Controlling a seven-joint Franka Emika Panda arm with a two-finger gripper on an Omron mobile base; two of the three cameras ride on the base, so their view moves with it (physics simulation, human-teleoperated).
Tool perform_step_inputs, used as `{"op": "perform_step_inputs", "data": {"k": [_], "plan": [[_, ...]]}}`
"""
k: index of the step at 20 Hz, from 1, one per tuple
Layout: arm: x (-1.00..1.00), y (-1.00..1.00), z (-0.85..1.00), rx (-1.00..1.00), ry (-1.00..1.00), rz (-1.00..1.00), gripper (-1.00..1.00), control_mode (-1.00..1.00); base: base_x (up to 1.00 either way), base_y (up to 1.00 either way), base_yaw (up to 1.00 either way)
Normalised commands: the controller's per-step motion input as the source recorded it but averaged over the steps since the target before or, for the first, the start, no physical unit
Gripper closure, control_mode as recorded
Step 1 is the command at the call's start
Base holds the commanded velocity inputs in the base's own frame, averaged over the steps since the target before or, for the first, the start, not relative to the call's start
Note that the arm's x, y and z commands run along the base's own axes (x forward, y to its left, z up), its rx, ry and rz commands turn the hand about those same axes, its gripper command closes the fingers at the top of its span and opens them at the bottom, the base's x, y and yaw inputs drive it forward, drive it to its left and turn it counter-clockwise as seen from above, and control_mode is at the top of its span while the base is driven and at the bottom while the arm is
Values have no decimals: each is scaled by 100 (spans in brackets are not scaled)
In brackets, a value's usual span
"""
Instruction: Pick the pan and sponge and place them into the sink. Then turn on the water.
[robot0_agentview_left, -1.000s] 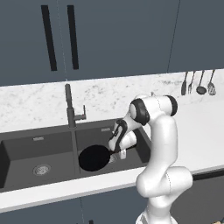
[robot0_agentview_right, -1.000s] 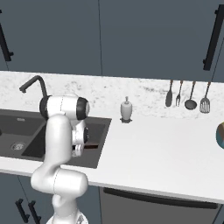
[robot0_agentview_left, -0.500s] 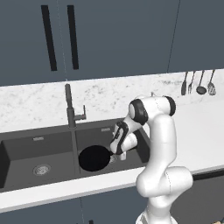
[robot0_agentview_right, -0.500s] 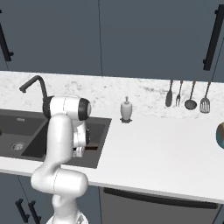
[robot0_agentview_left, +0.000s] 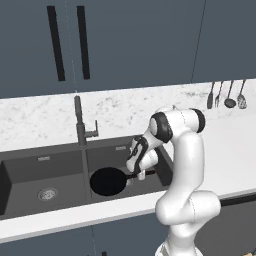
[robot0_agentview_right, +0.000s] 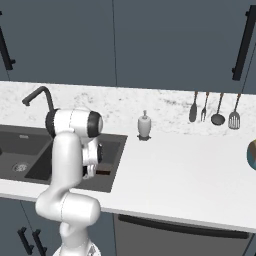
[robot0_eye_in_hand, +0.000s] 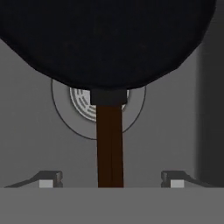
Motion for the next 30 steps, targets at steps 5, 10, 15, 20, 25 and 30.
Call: {"op": "perform_step_inputs", "data": {"k": [5,10,15,20,25,30], "plan": [[-23,-23,95,0,0,0,-100,-100,0,0,0],[-43,-13,100,0,0,1,-100,-100,0,0,0],[-55,-23,100,0,0,2,-100,-100,0,0,0],[-83,-8,91,0,0,1,-100,-100,0,0,0],[-54,0,95,4,0,-2,-100,-100,0,0,0],[-32,0,67,18,0,-25,-100,-100,0,0,0]]}}
